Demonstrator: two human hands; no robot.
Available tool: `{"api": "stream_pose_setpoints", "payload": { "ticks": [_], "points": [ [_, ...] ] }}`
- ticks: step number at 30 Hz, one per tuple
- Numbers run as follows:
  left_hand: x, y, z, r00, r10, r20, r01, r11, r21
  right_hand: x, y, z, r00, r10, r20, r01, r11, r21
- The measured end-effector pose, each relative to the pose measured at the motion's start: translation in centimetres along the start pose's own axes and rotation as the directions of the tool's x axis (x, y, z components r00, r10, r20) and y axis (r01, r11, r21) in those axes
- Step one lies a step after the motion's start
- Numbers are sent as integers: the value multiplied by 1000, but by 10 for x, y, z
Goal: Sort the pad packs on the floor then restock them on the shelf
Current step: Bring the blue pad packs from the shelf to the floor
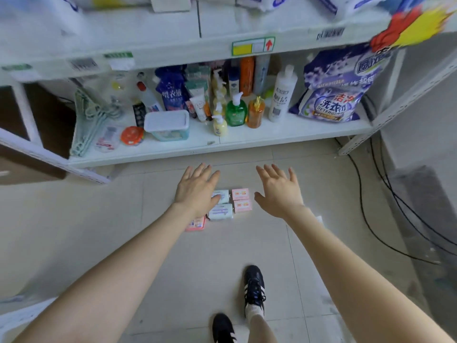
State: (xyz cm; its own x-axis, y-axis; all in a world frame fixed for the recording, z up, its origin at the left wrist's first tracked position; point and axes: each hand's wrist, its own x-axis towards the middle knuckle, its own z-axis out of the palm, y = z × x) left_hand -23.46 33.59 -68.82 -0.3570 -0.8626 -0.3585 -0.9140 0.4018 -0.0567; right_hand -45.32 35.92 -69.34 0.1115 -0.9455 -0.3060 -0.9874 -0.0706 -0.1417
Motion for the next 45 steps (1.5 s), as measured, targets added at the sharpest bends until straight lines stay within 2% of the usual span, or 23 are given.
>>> {"api": "stream_pose_setpoints", "payload": {
  "ticks": [9, 13, 22, 34, 45],
  "points": [
    [-77, -16, -166, 963, 25, -270, -22, 1000, 16, -67, -39, -168, 955, 17, -295, -21, 1000, -11],
    [-107, -22, -233, 916, 24, -399, -6, 999, 47, -90, -54, -237, 911, -4, -413, -4, 1000, -18],
    [-163, -38, -353, 787, -6, -617, 77, 993, 89, -130, -84, -369, 818, -104, -566, 56, 993, -103],
    [-201, -72, -480, 612, 8, -791, 172, 975, 143, -147, -106, -489, 642, -173, -747, 95, 985, -146],
    [-160, -115, -600, 486, -97, -868, 192, 981, -2, -92, -83, -581, 542, -210, -814, 218, 970, -106]
  ]
}}
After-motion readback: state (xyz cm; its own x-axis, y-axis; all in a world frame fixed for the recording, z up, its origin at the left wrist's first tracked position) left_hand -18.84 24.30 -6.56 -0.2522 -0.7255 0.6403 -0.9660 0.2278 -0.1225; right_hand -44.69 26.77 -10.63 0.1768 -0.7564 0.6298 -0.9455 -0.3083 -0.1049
